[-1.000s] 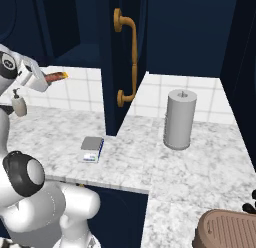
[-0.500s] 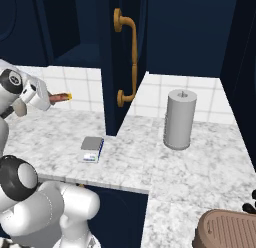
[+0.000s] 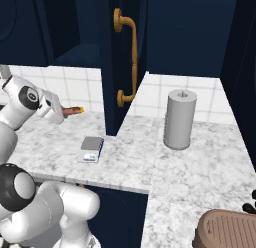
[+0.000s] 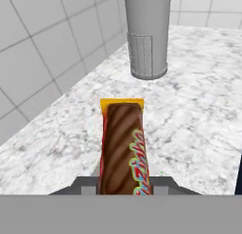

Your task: Pick the bar and place it on the digital scale for weighing, and close the cabinet.

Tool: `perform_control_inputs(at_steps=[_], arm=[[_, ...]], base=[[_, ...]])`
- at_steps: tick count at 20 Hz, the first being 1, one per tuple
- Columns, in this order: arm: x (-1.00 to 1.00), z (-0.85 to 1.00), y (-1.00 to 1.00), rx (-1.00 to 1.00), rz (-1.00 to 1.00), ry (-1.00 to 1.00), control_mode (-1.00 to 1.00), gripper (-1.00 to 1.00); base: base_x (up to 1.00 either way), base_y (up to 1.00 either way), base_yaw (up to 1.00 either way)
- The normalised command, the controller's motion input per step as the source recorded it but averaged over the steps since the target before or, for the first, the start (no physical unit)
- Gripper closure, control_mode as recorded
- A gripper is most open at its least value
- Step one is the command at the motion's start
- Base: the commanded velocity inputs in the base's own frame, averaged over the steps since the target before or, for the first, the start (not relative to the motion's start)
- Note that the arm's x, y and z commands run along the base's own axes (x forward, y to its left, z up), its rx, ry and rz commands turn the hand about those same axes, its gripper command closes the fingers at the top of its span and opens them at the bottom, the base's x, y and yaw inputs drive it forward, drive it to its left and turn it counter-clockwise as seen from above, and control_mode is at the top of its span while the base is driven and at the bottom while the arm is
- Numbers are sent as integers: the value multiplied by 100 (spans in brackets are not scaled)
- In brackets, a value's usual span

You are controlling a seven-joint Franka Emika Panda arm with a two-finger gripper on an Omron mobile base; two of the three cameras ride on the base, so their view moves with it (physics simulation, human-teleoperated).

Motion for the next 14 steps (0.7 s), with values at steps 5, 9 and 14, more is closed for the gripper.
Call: perform_control_inputs(at_steps=[5, 9, 14], arm=[[61, -35, -19, 7, 1, -2, -100, 100], [31, -37, -29, 9, 0, 15, -100, 100], [15, -9, -32, 17, 1, 8, -100, 100]], base=[[0, 0, 0], [0, 0, 0], [0, 0, 0]])
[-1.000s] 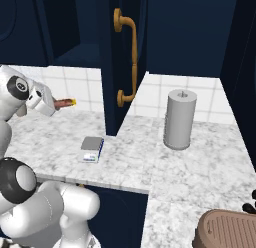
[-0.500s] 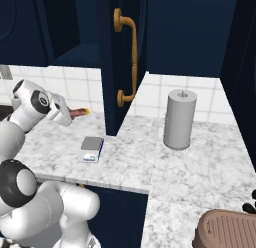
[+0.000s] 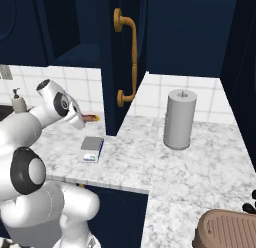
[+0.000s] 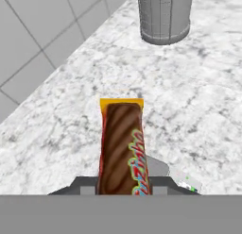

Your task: Pick the bar and place it on the digital scale for weighing, and close the cabinet.

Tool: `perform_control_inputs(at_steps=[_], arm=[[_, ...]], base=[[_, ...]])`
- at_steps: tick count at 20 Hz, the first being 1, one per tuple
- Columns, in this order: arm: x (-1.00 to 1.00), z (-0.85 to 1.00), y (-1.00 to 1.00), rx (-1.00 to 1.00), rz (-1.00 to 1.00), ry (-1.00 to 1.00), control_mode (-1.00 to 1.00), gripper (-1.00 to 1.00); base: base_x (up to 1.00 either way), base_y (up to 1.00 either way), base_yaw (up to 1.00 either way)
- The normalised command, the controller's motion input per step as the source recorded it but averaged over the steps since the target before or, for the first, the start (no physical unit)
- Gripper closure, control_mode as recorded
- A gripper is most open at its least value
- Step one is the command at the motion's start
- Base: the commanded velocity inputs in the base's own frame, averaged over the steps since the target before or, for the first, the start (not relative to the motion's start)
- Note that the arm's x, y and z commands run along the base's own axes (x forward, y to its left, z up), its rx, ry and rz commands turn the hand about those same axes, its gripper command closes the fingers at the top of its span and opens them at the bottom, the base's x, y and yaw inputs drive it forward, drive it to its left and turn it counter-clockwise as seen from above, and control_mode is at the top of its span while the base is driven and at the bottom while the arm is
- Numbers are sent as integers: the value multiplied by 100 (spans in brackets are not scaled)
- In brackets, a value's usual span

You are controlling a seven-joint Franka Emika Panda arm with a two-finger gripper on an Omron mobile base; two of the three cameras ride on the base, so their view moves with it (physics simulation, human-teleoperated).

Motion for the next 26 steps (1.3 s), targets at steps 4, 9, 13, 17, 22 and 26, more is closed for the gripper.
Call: perform_control_inputs(at_steps=[4, 9, 13, 17, 22, 26], arm=[[4, -26, -9, 8, 0, 11, -100, 100], [4, -42, -6, 1, 1, 13, -100, 100], [8, -58, -4, 0, 1, 15, -100, 100], [16, -51, 0, 0, 0, 7, -100, 100], [20, -44, 0, 0, 0, 7, -100, 100], [21, -44, 6, 0, 0, 2, -100, 100]], base=[[0, 0, 0], [0, 0, 0], [0, 0, 0], [0, 0, 0], [0, 0, 0], [0, 0, 0]])
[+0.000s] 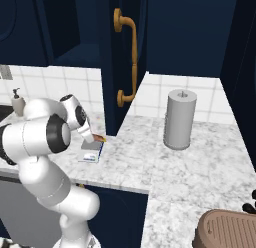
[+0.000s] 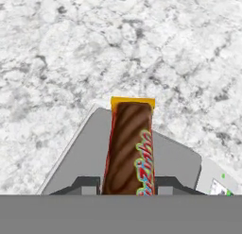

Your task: Pick the bar and place it on the digital scale for weighing, and close the cabinet.

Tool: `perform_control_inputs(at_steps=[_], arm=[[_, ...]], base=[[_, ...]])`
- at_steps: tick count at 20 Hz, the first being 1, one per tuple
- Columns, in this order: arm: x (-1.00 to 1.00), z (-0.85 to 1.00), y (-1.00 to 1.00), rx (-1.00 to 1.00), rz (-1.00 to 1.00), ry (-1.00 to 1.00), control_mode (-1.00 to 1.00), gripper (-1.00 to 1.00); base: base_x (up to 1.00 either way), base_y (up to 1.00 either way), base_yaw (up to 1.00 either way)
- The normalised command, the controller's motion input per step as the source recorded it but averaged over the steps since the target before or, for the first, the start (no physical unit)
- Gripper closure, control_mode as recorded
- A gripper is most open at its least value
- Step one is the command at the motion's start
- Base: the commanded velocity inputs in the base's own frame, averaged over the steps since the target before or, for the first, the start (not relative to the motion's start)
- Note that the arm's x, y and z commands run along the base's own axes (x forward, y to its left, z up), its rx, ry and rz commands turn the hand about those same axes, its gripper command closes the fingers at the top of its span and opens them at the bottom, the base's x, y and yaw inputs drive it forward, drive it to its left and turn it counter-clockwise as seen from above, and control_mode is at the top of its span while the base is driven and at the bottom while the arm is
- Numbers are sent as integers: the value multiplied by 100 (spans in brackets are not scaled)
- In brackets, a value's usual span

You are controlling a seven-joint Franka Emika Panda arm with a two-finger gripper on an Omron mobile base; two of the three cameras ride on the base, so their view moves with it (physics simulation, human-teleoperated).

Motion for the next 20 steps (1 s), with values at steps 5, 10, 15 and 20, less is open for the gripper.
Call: perform_control_inputs(at_steps=[5, 10, 15, 20], arm=[[11, -51, 23, 0, 0, 0, -100, 100], [-37, -34, 44, 0, 0, 0, -100, 100], [-31, -49, 20, 0, 0, 0, -100, -100], [-27, -21, -25, 1, 0, 0, -100, -100]], base=[[0, 0, 0], [0, 0, 0], [0, 0, 0], [0, 0, 0]])
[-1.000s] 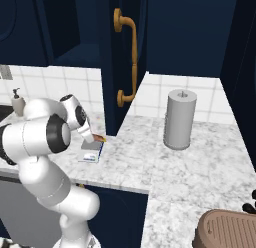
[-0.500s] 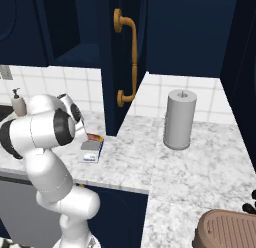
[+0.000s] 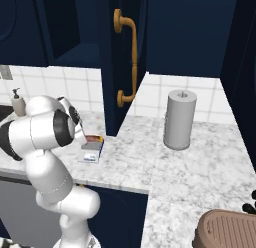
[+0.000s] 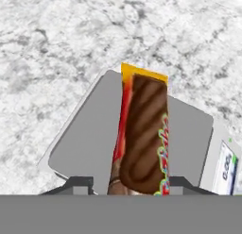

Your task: Pick the bar and place it on the digital scale for weighing, and close the cabinet.

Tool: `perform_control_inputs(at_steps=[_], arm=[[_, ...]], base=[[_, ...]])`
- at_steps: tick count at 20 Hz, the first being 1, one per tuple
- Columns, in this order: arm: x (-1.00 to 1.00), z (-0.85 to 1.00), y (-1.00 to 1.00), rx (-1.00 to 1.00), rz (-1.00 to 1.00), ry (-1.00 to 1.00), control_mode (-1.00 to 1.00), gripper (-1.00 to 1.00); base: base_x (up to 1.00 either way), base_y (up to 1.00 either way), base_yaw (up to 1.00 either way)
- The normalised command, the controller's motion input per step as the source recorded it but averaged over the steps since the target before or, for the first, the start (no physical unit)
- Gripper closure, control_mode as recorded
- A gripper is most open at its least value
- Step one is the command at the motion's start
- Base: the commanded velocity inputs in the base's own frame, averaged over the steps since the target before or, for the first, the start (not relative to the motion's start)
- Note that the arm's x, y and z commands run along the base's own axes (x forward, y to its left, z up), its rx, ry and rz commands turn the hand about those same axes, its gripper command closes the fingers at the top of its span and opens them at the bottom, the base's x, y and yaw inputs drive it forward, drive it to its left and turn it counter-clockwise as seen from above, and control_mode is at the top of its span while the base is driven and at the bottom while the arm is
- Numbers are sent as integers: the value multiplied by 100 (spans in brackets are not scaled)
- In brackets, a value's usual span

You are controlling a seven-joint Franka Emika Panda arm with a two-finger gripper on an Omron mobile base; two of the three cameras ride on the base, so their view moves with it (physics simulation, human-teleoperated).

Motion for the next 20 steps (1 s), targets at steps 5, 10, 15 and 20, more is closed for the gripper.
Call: perform_control_inputs(at_steps=[5, 10, 15, 20], arm=[[-46, -1, -8, 1, 0, 0, -100, -100], [-27, 2, -3, 1, 0, -2, -100, -100], [-40, 51, 4, 0, 1, -22, -100, -100], [-51, 58, 1, 0, 9, -17, -100, -100]], base=[[0, 0, 0], [0, 0, 0], [0, 0, 0], [0, 0, 0]])
